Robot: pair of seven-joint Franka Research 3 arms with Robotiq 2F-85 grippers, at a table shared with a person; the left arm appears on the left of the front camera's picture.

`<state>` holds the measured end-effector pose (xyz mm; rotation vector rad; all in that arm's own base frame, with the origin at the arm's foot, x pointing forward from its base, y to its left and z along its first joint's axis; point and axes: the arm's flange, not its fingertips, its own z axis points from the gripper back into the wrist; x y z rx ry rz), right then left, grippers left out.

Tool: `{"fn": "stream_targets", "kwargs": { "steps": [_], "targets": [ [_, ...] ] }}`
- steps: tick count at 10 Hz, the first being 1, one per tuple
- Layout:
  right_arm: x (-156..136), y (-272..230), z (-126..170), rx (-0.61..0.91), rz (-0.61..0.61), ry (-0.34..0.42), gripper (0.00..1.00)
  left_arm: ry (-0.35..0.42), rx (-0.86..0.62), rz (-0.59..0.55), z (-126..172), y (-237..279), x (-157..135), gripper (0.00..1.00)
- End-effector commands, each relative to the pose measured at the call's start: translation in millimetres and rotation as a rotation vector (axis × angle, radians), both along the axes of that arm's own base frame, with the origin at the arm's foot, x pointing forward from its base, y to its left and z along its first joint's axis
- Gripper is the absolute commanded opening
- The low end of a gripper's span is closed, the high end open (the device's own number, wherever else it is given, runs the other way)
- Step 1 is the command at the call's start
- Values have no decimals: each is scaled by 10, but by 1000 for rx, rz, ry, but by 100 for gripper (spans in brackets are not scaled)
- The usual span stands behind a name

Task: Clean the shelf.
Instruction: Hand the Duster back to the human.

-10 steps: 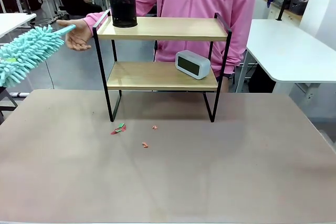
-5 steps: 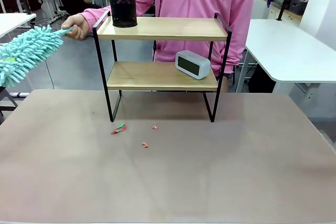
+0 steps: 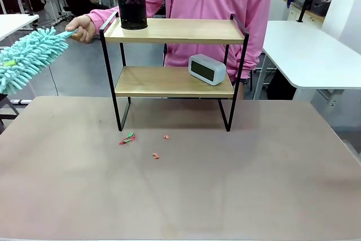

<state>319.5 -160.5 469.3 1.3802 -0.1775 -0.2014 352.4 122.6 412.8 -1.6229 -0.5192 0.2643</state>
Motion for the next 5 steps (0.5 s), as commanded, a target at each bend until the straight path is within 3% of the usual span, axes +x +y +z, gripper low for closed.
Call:
{"fn": "stream_targets", "kwargs": {
  "steps": [1, 5],
  "targets": [
    [-8, -23, 5, -6, 16, -19, 100, -1, 17, -9, 94, -54, -105, 100],
    [-8, -23, 5, -6, 16, -19, 100, -39, 18, -63, 190, -202, -335, 100]
  ]
}}
